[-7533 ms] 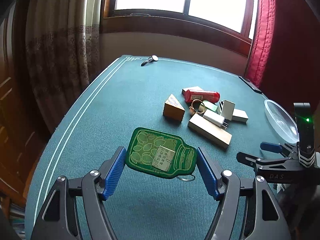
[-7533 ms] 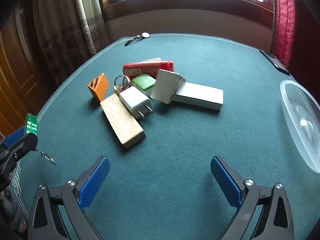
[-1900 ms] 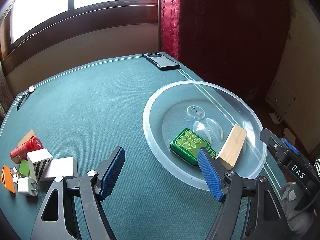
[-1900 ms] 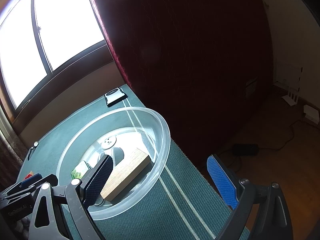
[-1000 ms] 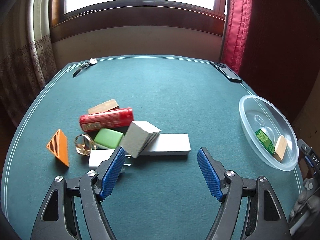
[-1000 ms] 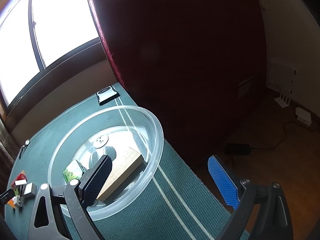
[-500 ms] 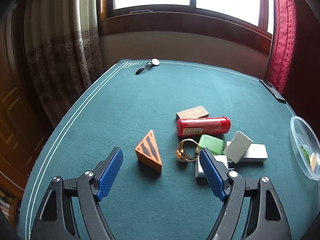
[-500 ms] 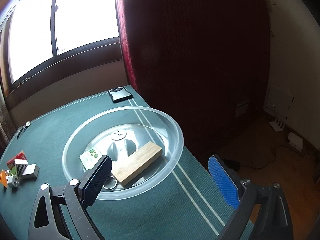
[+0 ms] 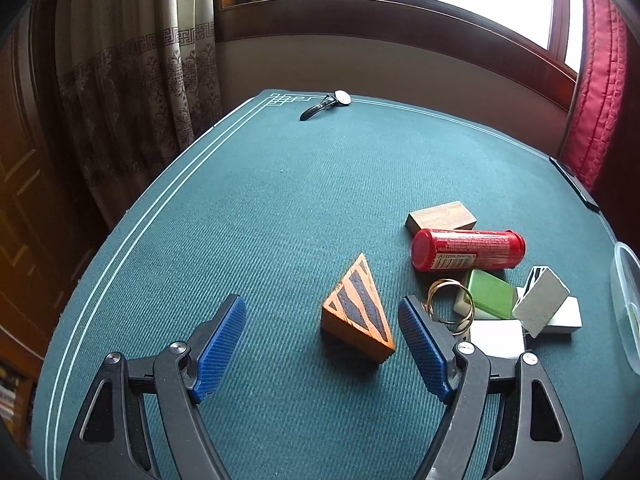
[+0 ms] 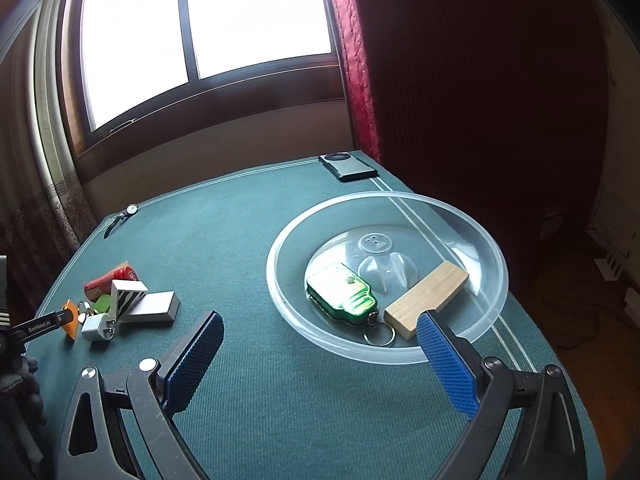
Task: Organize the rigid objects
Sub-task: 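Grasp the orange-black striped triangular block with the left gripper, then grasp the grey-white block with the right gripper while the left gripper holds the triangle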
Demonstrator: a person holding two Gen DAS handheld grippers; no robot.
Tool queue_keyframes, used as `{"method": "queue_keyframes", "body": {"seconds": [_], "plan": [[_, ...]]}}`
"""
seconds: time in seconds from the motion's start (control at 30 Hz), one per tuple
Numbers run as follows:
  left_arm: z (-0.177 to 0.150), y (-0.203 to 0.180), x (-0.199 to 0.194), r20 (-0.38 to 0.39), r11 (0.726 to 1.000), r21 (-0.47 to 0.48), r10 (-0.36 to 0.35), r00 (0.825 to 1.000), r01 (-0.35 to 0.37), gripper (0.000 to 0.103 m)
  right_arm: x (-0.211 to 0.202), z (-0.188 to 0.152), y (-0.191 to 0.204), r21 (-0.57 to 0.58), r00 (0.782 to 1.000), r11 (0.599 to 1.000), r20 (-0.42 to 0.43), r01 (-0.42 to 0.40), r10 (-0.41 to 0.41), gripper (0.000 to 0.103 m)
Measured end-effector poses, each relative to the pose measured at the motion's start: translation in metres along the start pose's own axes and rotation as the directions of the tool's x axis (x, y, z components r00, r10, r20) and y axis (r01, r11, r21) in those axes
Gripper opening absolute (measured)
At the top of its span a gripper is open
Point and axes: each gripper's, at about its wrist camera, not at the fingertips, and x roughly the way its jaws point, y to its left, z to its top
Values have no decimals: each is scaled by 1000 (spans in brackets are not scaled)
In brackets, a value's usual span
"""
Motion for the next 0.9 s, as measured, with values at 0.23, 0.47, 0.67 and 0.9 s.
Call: {"method": "queue_keyframes", "body": {"seconds": [0.23,0.47,0.67,0.9], "plan": [[1,3,18,-40,999,-11,-45,998,45,40,9,-7,27,-53,997,997,-48,-64,61,99],[-5,1,10,9,998,-7,-66,998,66,30,19,-7,54,-80,985,986,-105,-146,137,99],[-7,3,-3,69,998,-8,-63,996,63,30,32,-4,83,-89,965,970,-153,-227,212,99],[-9,8,-6,81,997,-41,-63,995,67,30,52,6,118,-82,947,958,-196,-274,255,99]]}}
